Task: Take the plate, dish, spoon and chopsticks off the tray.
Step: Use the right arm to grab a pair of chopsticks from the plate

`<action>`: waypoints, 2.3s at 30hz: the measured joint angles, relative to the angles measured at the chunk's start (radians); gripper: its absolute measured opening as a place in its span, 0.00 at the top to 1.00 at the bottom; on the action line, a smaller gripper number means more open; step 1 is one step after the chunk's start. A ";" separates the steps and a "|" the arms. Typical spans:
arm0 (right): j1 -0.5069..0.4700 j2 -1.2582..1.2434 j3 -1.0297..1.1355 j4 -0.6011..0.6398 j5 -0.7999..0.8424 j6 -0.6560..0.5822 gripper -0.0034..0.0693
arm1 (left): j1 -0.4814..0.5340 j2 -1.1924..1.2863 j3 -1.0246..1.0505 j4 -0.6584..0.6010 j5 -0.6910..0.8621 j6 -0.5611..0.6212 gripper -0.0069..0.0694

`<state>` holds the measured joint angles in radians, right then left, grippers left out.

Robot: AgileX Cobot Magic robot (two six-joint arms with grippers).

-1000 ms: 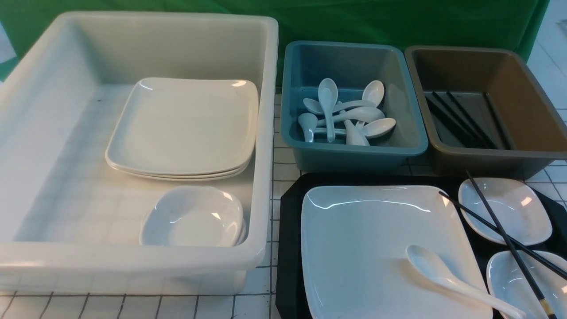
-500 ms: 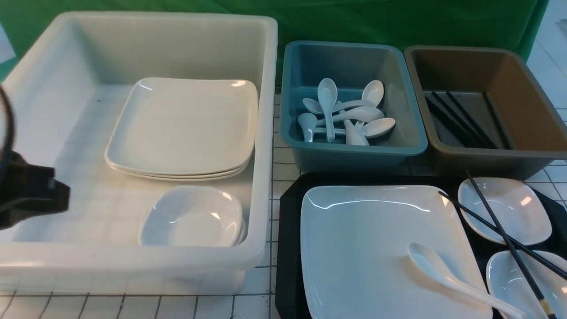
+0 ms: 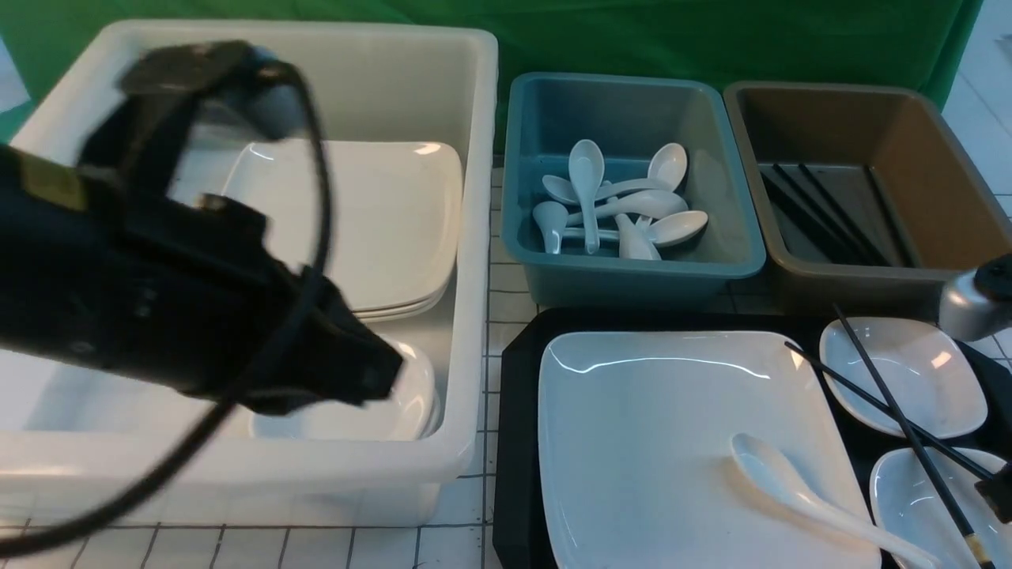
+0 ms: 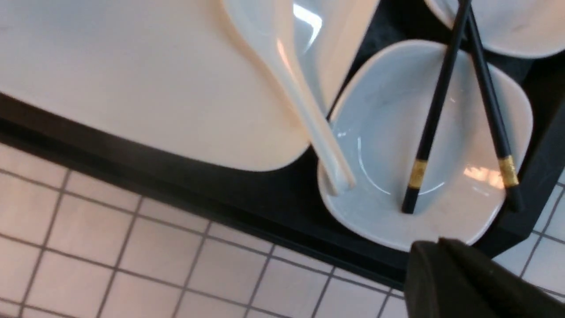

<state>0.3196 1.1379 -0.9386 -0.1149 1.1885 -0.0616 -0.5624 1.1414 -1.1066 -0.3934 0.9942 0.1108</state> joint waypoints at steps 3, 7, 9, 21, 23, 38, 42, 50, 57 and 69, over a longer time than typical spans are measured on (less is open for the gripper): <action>-0.080 0.043 0.000 0.000 -0.018 -0.038 0.95 | -0.130 0.062 -0.044 0.028 -0.016 -0.022 0.91; -0.186 0.110 -0.002 0.024 -0.021 -0.073 0.85 | -0.298 0.175 -0.129 0.046 -0.033 -0.037 0.91; -0.201 0.135 -0.002 0.031 -0.027 -0.086 0.72 | -0.335 0.210 -0.156 0.046 -0.036 -0.038 0.91; -0.202 0.151 -0.003 0.050 -0.049 -0.093 0.29 | -0.348 0.234 -0.165 0.126 -0.053 -0.038 0.91; -0.202 0.157 -0.003 0.051 -0.055 -0.099 0.23 | -0.348 0.234 -0.165 0.131 -0.053 -0.038 0.91; -0.202 0.316 -0.003 0.020 -0.122 -0.125 0.14 | -0.348 0.234 -0.165 0.132 -0.056 -0.031 0.91; -0.202 0.364 -0.003 -0.044 -0.207 -0.102 0.14 | -0.348 0.234 -0.165 0.132 -0.051 -0.030 0.91; -0.202 0.437 -0.003 -0.061 -0.272 -0.095 0.14 | -0.348 0.234 -0.165 0.132 -0.034 -0.030 0.91; -0.202 0.504 -0.004 -0.061 -0.302 -0.095 0.14 | -0.348 0.234 -0.165 0.132 -0.034 -0.030 0.91; -0.202 0.546 -0.004 -0.062 -0.324 -0.094 0.14 | -0.348 0.234 -0.165 0.144 -0.034 -0.030 0.91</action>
<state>0.1178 1.6842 -0.9423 -0.1772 0.8643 -0.1557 -0.9102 1.3759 -1.2712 -0.2498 0.9600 0.0812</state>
